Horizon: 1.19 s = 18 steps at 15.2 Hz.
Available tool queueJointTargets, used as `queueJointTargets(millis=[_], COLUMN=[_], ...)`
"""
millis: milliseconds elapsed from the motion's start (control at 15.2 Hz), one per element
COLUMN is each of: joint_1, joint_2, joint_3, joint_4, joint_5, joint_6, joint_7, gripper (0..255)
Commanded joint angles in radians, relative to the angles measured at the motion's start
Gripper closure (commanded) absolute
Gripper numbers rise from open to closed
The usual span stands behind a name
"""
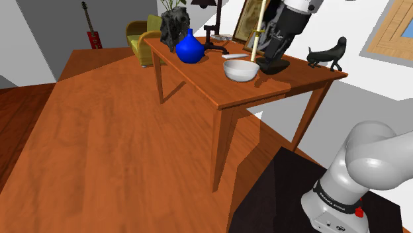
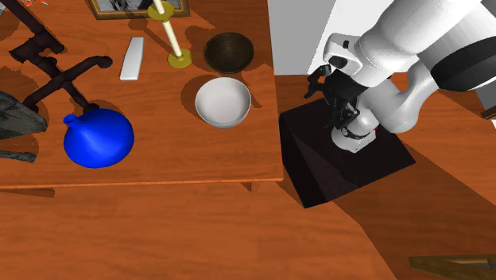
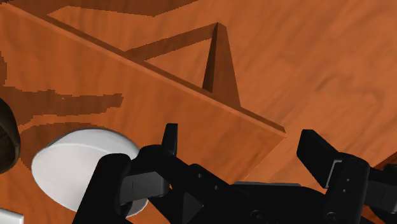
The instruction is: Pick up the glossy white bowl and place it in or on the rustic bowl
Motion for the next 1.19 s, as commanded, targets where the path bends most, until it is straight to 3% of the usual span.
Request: queueJointTargets(millis=[0, 594, 1122], joint_1=[0.0, -0.036, -0.066], joint_2=[0.0, 0.324, 0.629], joint_3=[0.0, -0.035, -0.054], joint_4=[0.0, 0.128, 0.324], joint_5=[0.0, -0.107, -0.196], joint_6=[0.0, 0.14, 0.207], joint_7=[0.0, -0.086, -0.143], gripper=[0, 0, 0])
